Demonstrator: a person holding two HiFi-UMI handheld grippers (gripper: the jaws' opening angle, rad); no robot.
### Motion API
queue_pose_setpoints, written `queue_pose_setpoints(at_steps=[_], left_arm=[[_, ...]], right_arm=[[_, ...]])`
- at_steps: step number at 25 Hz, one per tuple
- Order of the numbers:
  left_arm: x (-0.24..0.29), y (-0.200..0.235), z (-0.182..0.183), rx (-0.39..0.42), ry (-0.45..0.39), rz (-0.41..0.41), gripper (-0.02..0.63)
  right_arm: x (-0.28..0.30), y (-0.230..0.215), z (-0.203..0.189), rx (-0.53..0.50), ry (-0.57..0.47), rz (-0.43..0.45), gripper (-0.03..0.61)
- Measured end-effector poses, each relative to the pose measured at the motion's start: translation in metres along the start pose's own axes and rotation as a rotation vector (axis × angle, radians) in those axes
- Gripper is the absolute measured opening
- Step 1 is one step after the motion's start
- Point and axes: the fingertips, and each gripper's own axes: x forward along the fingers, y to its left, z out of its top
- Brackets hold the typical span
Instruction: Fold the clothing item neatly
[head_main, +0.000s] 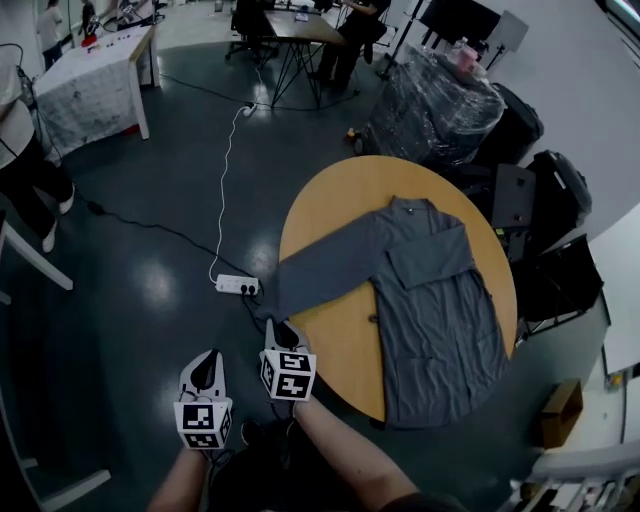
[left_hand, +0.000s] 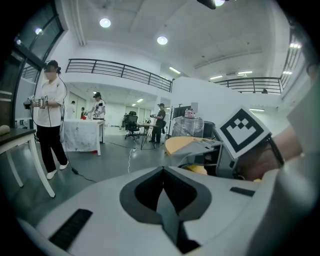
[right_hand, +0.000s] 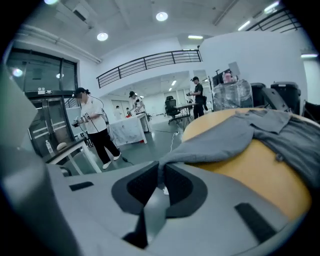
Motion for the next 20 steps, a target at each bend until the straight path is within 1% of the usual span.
queue_pose_setpoints(at_steps=[5, 10, 14, 17, 20], left_arm=[[0.002, -0.018, 0.03, 0.008, -0.05, 0.014, 0.009], [0.014, -0.056, 0.056, 0.04, -0.095, 0.041, 0.008], [0.027, -0.101, 0.068, 0.046, -0.111, 0.086, 0.009], [0.041, -0.143, 0.074, 0.051, -0.113, 0.109, 0.009], [0.053, -0.19, 0.078, 0.063, -0.107, 0.12, 0.009]], right_arm=[[-0.02, -0.027, 0.063, 0.023, -0.109, 0.029, 0.021], [-0.043, -0.076, 0.107, 0.061, -0.198, 0.071, 0.02], [-0.069, -0.136, 0.135, 0.091, -0.253, 0.091, 0.021], [-0.086, -0.194, 0.15, 0.107, -0.275, 0.087, 0.02], [-0.102, -0.255, 0.158, 0.149, -0.28, 0.08, 0.02]])
